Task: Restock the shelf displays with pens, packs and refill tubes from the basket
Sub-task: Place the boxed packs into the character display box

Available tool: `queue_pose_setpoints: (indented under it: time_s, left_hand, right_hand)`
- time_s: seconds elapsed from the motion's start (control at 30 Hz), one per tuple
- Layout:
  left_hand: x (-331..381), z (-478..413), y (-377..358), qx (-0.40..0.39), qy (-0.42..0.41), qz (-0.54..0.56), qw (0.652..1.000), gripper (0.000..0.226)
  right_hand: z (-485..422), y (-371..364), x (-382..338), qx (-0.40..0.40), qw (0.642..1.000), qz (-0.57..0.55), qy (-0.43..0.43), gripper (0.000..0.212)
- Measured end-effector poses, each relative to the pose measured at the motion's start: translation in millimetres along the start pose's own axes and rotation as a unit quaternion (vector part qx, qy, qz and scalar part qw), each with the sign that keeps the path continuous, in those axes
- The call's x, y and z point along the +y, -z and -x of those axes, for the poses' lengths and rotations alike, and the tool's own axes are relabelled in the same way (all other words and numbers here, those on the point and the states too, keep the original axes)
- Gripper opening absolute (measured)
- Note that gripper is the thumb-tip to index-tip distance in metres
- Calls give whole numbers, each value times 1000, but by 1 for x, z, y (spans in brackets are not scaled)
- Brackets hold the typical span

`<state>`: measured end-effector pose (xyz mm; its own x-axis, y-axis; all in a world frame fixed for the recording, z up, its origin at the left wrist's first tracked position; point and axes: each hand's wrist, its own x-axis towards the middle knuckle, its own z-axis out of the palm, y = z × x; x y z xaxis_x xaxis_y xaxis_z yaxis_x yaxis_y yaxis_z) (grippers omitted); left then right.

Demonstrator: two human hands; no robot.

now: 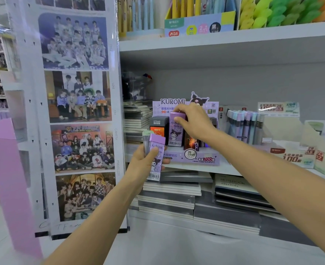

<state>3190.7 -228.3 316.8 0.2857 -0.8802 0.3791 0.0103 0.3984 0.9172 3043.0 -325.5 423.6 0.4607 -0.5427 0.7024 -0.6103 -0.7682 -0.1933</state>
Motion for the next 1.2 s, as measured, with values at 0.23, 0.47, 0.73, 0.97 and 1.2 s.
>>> queue_pose_setpoints:
  time_s: [0.23,0.47,0.73,0.97,1.2]
  left_hand:
    - [-2,-2,1,-8,-4,8,1000,18]
    - [-1,-2,3,-13,-1,10,1000,16]
    - [0,-2,2,-17,-1,5,1000,17]
    - [0,-1,2,-21,-10,17,1000,18]
    - [8,4,1,-24,-25,18,999,19]
  right_hand:
    - [-10,3,5,-40,999,0,-4,22]
    - [-22,10,4,-120,992,-2,-34,35]
    - [-16,-8,0,-49,998,33,-28,39]
    - [-3,-18,19,65,997,-28,14,27]
    - [0,-11,16,63,997,-18,43,30]
